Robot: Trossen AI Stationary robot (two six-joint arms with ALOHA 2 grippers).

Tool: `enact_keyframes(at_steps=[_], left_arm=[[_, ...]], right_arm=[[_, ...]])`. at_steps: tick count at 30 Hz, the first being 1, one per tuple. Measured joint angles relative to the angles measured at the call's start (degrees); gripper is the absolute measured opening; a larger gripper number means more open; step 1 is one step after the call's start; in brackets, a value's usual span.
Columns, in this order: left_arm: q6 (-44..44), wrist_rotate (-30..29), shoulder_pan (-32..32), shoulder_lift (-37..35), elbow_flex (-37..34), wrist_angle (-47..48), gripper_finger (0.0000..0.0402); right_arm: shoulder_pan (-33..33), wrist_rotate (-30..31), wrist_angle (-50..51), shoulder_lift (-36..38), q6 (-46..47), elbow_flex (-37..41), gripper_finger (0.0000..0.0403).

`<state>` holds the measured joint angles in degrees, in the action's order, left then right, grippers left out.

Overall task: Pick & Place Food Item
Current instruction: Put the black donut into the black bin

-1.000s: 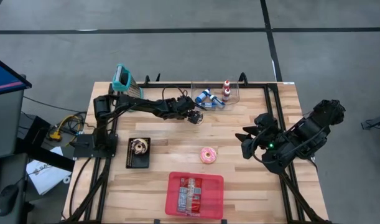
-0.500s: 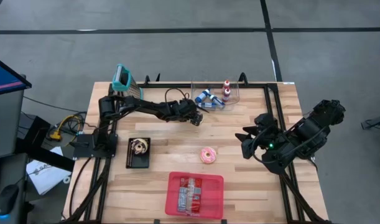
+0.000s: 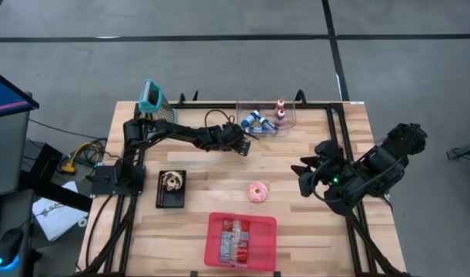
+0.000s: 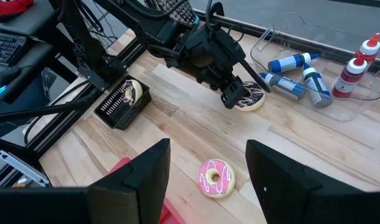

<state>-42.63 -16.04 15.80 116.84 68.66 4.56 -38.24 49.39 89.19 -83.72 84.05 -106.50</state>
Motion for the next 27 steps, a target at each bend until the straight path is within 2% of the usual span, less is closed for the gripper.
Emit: enact_keyframes(at_steps=[4, 8, 13, 17, 21, 27], left_arm=[[1.14, 3.48, -0.02, -1.29, -0.09, 1.19, 0.0099], [4.53, 4.08, -0.65, -4.91, -0.12, 5.61, 0.0089], [8.09, 3.78, -1.98, -11.71, -0.15, 19.21, 0.0091], [8.23, 0.43, -4.72, -17.95, -0.13, 30.69, 0.01], [3.97, -1.51, -8.76, -25.44, -3.18, 37.45, 0.0118], [-11.4, -1.51, -17.46, -39.88, -16.59, 39.95, 0.0142]], right_arm=[[0.0, -0.02, 0.01, 0.0, 0.0, 0.0, 0.0202], [0.0, -0.03, -0.03, 0.0, 0.02, 0.0, 0.0202], [0.0, -0.04, -0.4, 0.0, 0.02, 0.0, 0.0202], [-0.03, -0.04, -1.25, 0.01, 0.02, -0.01, 0.0202], [-0.59, 0.06, -1.59, 0.02, 0.02, -0.02, 0.0202], [-0.76, 0.24, -1.98, 0.02, 0.48, -0.02, 0.0202]])
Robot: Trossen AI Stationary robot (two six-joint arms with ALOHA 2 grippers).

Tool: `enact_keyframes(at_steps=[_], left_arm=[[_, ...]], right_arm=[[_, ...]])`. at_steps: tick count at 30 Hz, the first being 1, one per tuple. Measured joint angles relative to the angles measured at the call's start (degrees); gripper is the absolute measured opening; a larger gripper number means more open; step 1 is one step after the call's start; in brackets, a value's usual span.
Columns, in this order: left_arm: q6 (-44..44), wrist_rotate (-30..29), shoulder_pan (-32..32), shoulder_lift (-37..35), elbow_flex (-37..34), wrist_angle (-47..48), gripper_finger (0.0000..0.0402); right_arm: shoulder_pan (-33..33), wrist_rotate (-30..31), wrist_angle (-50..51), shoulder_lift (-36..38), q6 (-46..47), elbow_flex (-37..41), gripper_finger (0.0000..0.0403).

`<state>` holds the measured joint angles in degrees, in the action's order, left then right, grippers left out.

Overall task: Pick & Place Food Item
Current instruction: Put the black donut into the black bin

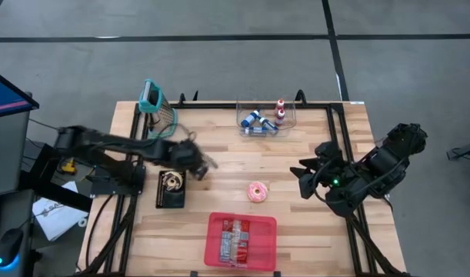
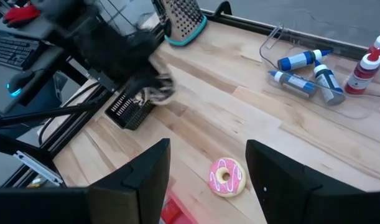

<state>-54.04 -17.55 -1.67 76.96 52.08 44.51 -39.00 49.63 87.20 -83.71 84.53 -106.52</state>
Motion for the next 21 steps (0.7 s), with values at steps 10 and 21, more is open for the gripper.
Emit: enact_keyframes(at_steps=[10, 21], left_arm=[[-17.36, -8.2, -21.22, -19.26, -14.43, 8.09, 0.0145], [-20.43, -11.99, -33.12, -16.13, -17.53, 9.97, 0.0145]], right_arm=[[0.1, 0.48, -0.59, 0.0, -0.33, 0.0, 0.0202], [0.9, 1.76, -1.81, 0.0, 0.41, 0.0, 0.0202]])
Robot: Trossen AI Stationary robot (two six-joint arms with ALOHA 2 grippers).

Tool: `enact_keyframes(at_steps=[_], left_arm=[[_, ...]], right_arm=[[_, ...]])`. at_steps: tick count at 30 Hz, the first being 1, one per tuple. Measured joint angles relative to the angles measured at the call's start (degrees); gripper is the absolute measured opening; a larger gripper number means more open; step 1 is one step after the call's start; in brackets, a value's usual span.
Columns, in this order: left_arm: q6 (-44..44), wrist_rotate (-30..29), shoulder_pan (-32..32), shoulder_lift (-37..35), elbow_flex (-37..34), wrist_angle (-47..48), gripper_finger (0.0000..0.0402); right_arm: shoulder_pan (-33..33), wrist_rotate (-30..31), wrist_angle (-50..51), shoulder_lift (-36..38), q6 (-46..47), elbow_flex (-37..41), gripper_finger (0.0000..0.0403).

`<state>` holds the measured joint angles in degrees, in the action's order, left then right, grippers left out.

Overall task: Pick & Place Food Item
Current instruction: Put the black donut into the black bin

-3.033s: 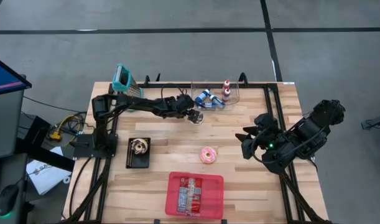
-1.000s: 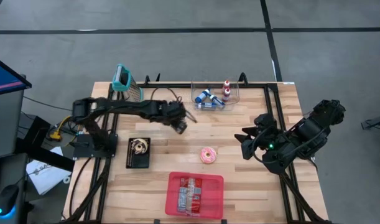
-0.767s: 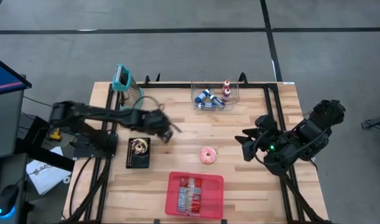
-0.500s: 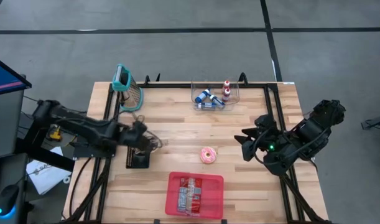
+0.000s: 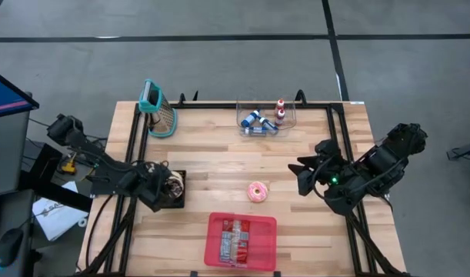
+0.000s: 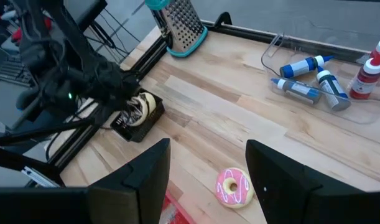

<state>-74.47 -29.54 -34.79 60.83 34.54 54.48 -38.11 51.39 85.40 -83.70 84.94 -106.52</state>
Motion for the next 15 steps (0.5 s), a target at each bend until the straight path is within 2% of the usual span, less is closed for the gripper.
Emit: enact_keyframes(at_steps=[6, 15], left_arm=[[-0.01, 0.43, -0.81, 4.28, 0.0, -0.89, 0.0156], [0.03, 1.62, -0.81, 4.36, 0.02, 1.15, 0.024]], right_arm=[[1.18, -0.38, -0.4, -1.74, 0.18, -0.02, 0.0202], [2.68, -3.65, -2.33, -5.75, 0.18, 0.0, 0.0202]])
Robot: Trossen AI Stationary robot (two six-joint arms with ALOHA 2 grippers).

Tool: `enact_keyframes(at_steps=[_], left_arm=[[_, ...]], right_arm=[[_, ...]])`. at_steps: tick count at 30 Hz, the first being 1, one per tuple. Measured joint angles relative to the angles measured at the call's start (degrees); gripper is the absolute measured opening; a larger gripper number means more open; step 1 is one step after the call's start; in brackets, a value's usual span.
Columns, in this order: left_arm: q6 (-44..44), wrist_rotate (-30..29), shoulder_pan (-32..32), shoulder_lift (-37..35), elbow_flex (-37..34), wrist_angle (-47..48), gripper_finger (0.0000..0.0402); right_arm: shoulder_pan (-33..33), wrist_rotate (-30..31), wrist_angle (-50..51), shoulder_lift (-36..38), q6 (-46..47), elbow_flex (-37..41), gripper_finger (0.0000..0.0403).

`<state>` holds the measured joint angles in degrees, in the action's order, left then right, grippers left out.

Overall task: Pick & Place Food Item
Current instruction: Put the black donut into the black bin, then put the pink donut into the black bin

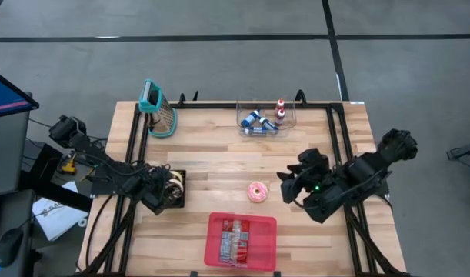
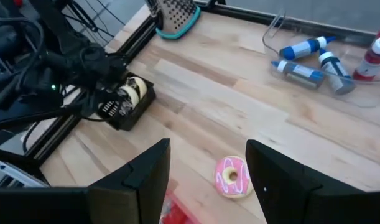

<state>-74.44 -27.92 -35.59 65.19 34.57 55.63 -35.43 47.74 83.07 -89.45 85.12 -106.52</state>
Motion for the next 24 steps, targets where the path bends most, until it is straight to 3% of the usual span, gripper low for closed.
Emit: enact_keyframes(at_steps=[5, 16, 24], left_arm=[[0.0, 0.52, 0.0, -0.7, 0.03, 0.56, 0.0259], [-1.26, 0.43, 0.0, -8.2, 0.13, 0.93, 0.0259], [0.25, -7.01, 0.0, -16.01, 0.13, -6.08, 0.0256]], right_arm=[[-0.17, 0.36, -2.21, -0.48, -0.02, 0.0, 0.0202], [-0.54, 1.93, -2.92, 0.25, -1.13, 0.0, 0.0202], [-0.37, 1.91, -2.93, 0.4, -1.67, 0.0, 0.0202]])
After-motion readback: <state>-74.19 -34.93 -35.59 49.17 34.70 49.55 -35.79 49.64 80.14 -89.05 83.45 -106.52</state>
